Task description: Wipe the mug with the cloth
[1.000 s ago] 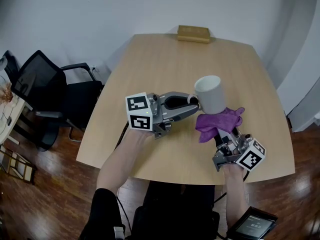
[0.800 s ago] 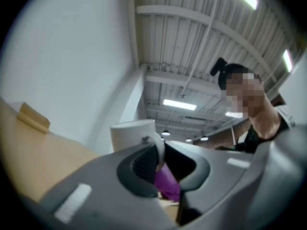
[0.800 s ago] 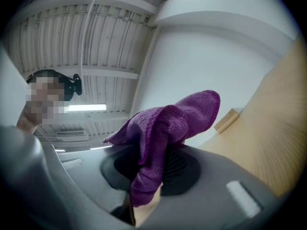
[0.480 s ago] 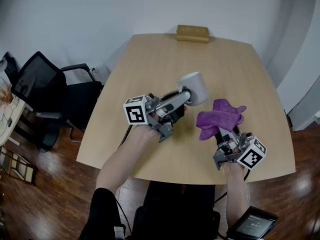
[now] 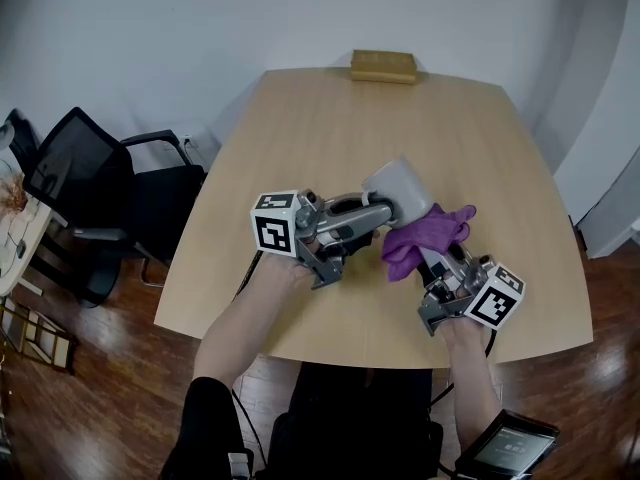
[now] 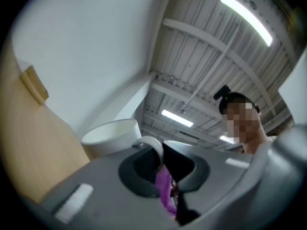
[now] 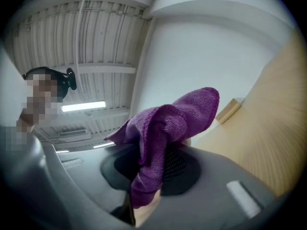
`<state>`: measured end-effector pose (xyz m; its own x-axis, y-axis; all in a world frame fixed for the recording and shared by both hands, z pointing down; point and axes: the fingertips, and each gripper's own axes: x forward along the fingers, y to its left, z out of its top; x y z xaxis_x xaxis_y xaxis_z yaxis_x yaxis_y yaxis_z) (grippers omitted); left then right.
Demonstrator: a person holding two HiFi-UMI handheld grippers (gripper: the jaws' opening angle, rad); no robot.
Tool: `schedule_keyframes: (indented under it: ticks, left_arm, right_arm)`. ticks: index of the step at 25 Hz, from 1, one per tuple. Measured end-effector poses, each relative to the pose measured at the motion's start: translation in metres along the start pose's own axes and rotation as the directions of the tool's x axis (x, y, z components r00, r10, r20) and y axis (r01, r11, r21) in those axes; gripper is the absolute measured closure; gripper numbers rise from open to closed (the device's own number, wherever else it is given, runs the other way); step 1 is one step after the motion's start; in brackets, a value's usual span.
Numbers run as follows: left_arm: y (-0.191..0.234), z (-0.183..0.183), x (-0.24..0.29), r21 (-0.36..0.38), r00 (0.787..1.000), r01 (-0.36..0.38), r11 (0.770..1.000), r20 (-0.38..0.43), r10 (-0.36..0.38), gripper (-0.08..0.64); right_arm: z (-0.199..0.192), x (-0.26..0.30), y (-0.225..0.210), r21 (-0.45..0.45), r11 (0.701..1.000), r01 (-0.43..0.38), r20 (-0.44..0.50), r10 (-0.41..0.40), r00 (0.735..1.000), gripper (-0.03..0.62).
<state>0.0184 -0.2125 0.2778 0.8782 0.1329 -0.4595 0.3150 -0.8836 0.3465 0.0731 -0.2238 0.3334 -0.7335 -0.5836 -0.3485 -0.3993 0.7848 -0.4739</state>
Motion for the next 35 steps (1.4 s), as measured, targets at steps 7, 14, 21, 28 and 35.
schedule_keyframes:
  ticks: [7, 14, 21, 28, 35]
  left_arm:
    - [-0.006, -0.001, -0.001, 0.057, 1.0, -0.008, 0.998, -0.022, 0.009, 0.526]
    - [-0.008, 0.033, -0.014, -0.018, 0.976, 0.03, 0.999, 0.217, -0.025, 0.528]
    - [-0.009, 0.042, -0.02, -0.074, 0.948, 0.089, 0.993, 0.313, -0.062, 0.528]
    - [-0.02, 0.04, -0.014, -0.048, 0.951, 0.136, 0.99, 0.287, -0.116, 0.531]
    - [-0.031, 0.04, -0.008, 0.009, 0.952, 0.161, 0.987, 0.263, -0.157, 0.529]
  right_arm:
    - [0.003, 0.0, 0.005, -0.041, 0.999, -0.009, 0.019, 0.01, 1.0, 0.517]
    - [0.001, -0.009, -0.006, -0.064, 0.995, 0.078, 0.021, -0.076, 0.997, 0.516]
    - [0.024, 0.017, 0.047, -0.297, 0.955, -0.028, 0.064, 0.049, 0.997, 0.515]
    - [0.022, 0.026, 0.025, -0.315, 0.946, 0.074, 0.047, -0.062, 0.997, 0.515]
    - [0.031, 0.004, -0.022, -0.168, 0.96, 0.225, 0.049, -0.219, 0.974, 0.515]
